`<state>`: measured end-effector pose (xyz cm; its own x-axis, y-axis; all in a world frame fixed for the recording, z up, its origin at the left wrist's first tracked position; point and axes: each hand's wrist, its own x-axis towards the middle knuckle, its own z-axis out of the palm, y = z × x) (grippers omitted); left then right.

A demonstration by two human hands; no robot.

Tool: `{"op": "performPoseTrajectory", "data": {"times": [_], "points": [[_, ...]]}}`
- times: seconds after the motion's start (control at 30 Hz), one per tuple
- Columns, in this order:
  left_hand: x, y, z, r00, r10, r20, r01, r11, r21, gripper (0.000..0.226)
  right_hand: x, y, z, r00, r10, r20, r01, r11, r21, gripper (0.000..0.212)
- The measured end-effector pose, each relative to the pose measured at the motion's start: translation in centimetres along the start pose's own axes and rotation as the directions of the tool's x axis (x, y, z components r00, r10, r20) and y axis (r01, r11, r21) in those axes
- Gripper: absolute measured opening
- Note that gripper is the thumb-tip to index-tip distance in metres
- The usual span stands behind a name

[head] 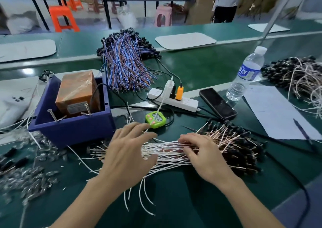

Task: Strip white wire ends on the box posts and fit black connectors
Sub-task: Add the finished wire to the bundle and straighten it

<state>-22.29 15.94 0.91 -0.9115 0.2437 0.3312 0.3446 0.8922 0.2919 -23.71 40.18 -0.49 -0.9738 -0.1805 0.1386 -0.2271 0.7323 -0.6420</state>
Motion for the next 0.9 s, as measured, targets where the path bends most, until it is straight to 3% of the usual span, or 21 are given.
{"op": "performPoseTrajectory", "data": {"times": [0.1, 0.2, 0.3, 0.37, 0.47, 0.63, 0.77, 0.9], "points": [[1.0, 2.0, 0.2, 0.982, 0.142, 0.123, -0.155, 0.982, 0.106, 0.042, 0.3, 0.2, -2.1, 0.995, 0.037, -0.092, -0.031, 0.998, 0.061, 0.046], [1.3, 3.4, 0.9, 0.961, 0.242, 0.133, -0.269, 0.928, 0.259, 0.026, 0.8, 1.4, -6.4, 0.975, 0.102, -0.196, -0.107, 0.994, -0.016, 0.061], [1.2, 4.2, 1.9, 0.935, 0.342, 0.089, -0.351, 0.864, 0.362, 0.011, 1.2, 2.9, -10.0, 0.981, 0.179, -0.07, -0.189, 0.965, -0.181, 0.068], [1.4, 4.7, 2.3, 0.935, 0.345, 0.083, -0.349, 0.854, 0.387, 0.015, 1.3, 3.5, -10.6, 0.968, 0.247, 0.049, -0.223, 0.931, -0.29, 0.069], [1.9, 5.8, 2.6, 0.94, 0.326, 0.098, -0.338, 0.856, 0.392, 0.03, 1.5, 3.9, -10.3, 0.97, 0.24, 0.032, -0.218, 0.921, -0.324, 0.06], [2.3, 7.7, 3.0, 0.908, 0.414, 0.071, -0.416, 0.863, 0.287, 0.04, 2.4, 4.3, -9.6, 0.981, 0.19, -0.034, -0.19, 0.918, -0.348, 0.016], [2.4, 8.2, 4.2, 0.889, 0.419, 0.185, -0.445, 0.886, 0.13, 0.061, 2.9, 4.7, -9.0, 0.978, 0.157, -0.141, -0.2, 0.902, -0.384, 0.013], [2.8, 6.0, 5.6, 0.925, 0.306, 0.227, -0.323, 0.945, 0.044, 0.076, 2.3, 4.4, -9.5, 0.965, 0.155, -0.211, -0.241, 0.841, -0.485, 0.011]]}}
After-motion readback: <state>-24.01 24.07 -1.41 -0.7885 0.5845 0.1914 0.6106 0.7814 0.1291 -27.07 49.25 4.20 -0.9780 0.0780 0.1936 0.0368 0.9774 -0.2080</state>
